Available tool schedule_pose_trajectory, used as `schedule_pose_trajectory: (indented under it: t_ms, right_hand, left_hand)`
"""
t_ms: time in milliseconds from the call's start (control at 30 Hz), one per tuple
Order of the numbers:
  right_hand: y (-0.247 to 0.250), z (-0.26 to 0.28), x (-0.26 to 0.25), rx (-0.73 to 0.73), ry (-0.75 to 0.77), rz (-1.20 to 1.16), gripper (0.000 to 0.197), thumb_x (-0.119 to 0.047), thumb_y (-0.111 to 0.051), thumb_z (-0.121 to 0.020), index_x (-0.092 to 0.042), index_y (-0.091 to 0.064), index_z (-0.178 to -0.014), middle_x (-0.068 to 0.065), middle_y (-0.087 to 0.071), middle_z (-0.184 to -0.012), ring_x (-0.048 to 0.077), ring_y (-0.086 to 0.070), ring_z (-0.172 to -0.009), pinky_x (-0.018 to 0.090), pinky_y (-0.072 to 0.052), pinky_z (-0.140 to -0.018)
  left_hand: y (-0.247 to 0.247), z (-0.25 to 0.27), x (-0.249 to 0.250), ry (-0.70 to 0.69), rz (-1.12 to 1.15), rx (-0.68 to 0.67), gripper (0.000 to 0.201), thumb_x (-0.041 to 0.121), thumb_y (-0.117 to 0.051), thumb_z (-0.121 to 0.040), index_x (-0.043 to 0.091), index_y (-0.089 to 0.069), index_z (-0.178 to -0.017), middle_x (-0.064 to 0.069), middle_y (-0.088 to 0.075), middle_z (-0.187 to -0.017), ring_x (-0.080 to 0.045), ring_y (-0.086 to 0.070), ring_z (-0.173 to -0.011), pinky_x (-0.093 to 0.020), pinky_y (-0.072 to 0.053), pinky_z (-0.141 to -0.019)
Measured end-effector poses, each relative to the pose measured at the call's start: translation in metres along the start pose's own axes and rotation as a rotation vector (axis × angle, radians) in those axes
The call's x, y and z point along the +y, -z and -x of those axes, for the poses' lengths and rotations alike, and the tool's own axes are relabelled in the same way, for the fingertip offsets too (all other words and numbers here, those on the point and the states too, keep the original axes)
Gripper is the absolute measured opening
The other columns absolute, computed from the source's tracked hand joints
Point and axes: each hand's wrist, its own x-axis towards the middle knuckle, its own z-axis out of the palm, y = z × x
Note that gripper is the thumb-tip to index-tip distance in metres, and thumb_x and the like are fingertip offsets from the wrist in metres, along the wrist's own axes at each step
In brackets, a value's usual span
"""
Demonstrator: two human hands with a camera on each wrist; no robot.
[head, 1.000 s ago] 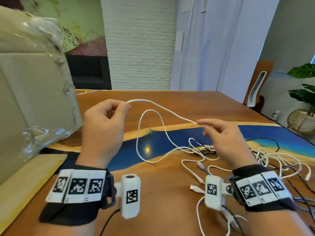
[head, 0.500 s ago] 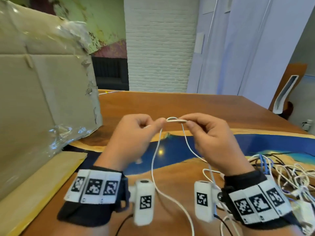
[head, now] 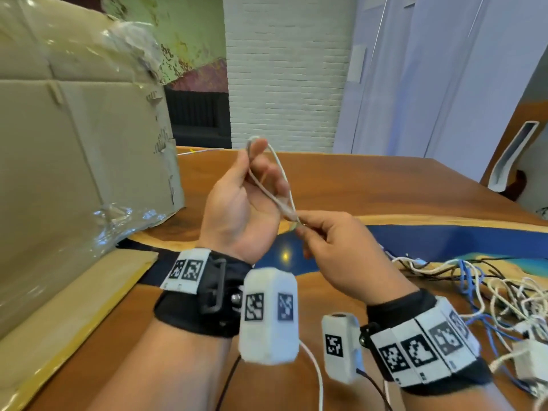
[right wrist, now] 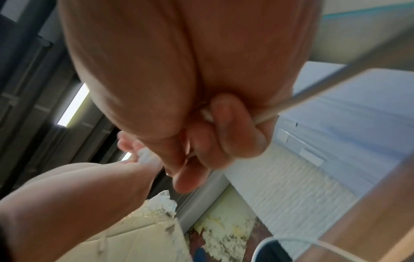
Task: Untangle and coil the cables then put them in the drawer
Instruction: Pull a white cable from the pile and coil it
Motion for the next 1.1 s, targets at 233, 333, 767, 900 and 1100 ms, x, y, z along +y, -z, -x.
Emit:
schedule_pose_trajectory:
  t_ms: [233, 333, 767, 900, 1100]
  right_hand:
    - [-0.028, 0.005, -0.023, -0.144, 0.050, 0.088, 0.027, -0.020, -0.053, -0.104, -0.040, -0.064, -0.090, -0.003, -0.061, -0.066, 0.010, -0.052, -0.060, 0.035, -0.042, -0.062]
    - [-0.033, 0.014, -0.035, -0.295, 0.057, 0.167, 0.027, -0.031, -0.055, -0.104, -0.025, -0.065, -0.079, -0.007, -0.056, -0.062, 0.006, -0.048, -0.057, 0.032, -0.036, -0.058]
    - [0.034, 0.011, -0.010, 0.091, 0.031, 0.128, 0.012, -0.037, -0.073, -0.093, -0.034, -0.081, -0.085, -0.021, -0.075, -0.080, -0.001, -0.068, -0.082, 0.029, -0.053, -0.075]
    - [0.014, 0.006, -0.005, 0.028, 0.000, 0.100, 0.014, -0.038, -0.067, -0.097, -0.036, -0.081, -0.096, -0.013, -0.078, -0.089, 0.011, -0.071, -0.089, 0.037, -0.056, -0.083]
    - [-0.038, 0.009, -0.005, -0.244, -0.012, 0.281, 0.023, -0.039, -0.053, -0.104, -0.042, -0.074, -0.113, -0.012, -0.077, -0.105, 0.015, -0.068, -0.094, 0.043, -0.057, -0.085]
  left_hand:
    - [-0.010, 0.032, 0.017, -0.103, 0.038, -0.004, 0.031, 0.026, -0.035, -0.111, 0.015, -0.063, -0.105, 0.010, -0.075, -0.091, -0.022, -0.073, -0.107, -0.070, -0.040, -0.100]
    - [0.006, 0.037, 0.019, -0.214, -0.498, 0.157, 0.033, 0.028, -0.038, -0.111, 0.021, -0.065, -0.092, 0.010, -0.071, -0.089, -0.016, -0.072, -0.111, -0.059, -0.034, -0.105]
    - [0.059, 0.075, 0.016, 0.359, -0.787, -0.136, 0.042, 0.027, -0.040, -0.107, 0.005, -0.076, -0.103, 0.005, -0.018, -0.054, -0.010, -0.011, -0.045, -0.027, -0.014, -0.045]
    - [0.071, 0.089, 0.022, 0.349, -0.486, -0.146, 0.038, 0.027, -0.040, -0.103, 0.010, -0.073, -0.095, 0.008, -0.018, -0.054, -0.007, -0.009, -0.043, -0.021, -0.011, -0.041]
    - [0.081, 0.087, 0.022, 0.165, -0.115, 0.083, 0.026, 0.027, -0.038, -0.108, 0.013, -0.057, -0.097, 0.009, -0.040, -0.061, -0.008, -0.020, -0.038, -0.019, -0.019, -0.040]
